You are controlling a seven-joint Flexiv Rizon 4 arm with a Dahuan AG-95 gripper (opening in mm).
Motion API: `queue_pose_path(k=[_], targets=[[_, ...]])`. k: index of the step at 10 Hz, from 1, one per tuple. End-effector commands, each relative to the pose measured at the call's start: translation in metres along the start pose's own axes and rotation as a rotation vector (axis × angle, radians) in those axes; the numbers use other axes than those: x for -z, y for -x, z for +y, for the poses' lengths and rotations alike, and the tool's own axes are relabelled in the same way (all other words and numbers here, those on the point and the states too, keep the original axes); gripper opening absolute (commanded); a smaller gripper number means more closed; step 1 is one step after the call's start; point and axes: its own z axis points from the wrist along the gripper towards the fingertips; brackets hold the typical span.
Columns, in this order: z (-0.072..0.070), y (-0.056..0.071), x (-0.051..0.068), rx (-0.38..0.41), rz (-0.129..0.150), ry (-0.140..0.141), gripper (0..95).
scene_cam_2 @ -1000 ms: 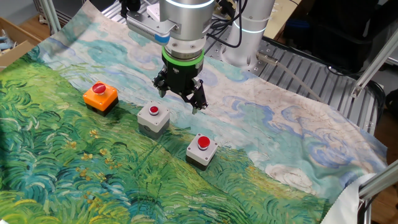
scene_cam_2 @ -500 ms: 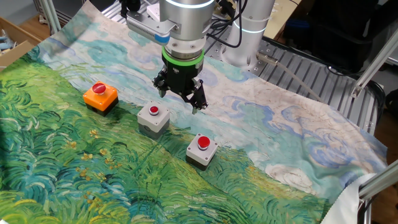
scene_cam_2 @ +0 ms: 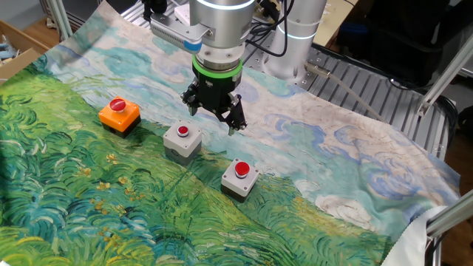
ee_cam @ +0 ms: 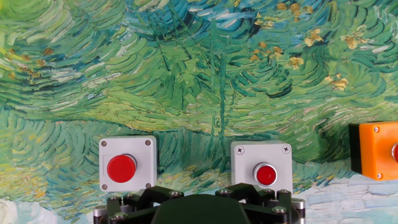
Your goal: Press three buttons from left to right in sequence
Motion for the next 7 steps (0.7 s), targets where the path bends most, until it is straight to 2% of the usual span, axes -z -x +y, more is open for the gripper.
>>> queue_pose_path(k=[1, 7], targets=[[0.0, 0.0, 0.0, -0.112, -0.005, -0.008, 0.0], [0.0, -0.0001, -0.0001, -0.113, -0.004, 0.004, 0.0]])
